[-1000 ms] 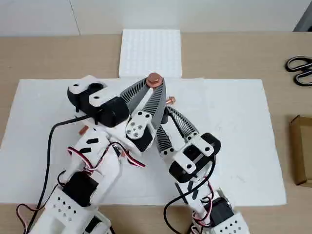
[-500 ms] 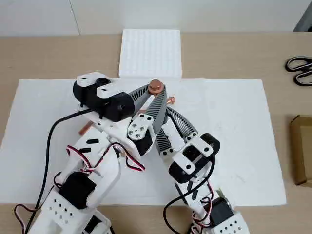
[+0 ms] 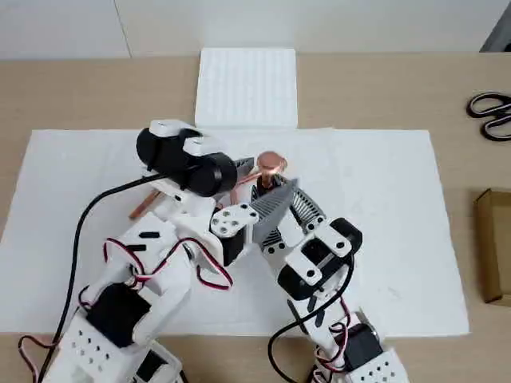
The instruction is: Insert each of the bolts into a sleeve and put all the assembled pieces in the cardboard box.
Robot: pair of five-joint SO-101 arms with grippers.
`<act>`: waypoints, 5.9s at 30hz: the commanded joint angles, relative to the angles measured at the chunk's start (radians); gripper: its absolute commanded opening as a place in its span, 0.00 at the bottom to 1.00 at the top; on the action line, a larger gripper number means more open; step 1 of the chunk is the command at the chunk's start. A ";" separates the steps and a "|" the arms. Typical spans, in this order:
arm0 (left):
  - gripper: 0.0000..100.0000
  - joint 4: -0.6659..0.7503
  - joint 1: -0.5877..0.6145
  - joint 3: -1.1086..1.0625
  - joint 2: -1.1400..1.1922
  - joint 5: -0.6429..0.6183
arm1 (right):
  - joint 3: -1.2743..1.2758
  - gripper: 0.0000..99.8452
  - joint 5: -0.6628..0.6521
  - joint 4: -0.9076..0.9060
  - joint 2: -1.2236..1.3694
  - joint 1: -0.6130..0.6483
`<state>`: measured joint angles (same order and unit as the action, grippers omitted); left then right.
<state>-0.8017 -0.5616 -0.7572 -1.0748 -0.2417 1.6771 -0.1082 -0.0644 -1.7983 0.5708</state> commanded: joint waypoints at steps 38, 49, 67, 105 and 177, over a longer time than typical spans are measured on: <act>0.00 0.095 0.537 -0.433 -0.732 0.189 | -0.338 0.00 0.292 -0.366 -0.015 -0.598; 0.00 0.092 0.537 -0.461 -0.732 0.189 | -0.373 0.00 0.307 -0.479 -0.016 -0.687; 0.01 0.097 0.377 -0.608 -0.733 0.189 | -0.364 0.00 0.302 -0.481 -0.015 -0.584; 0.01 -0.115 0.643 -0.923 -0.743 -0.037 | -0.236 0.00 0.167 -0.481 -0.018 -0.401; 0.01 -0.115 0.643 -0.923 -0.743 -0.037 | -0.072 0.01 0.048 0.015 -0.018 -0.318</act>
<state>-0.9137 0.0752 -1.6870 -1.8052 -0.2754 1.6418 -0.0545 -0.0491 -1.7983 0.2440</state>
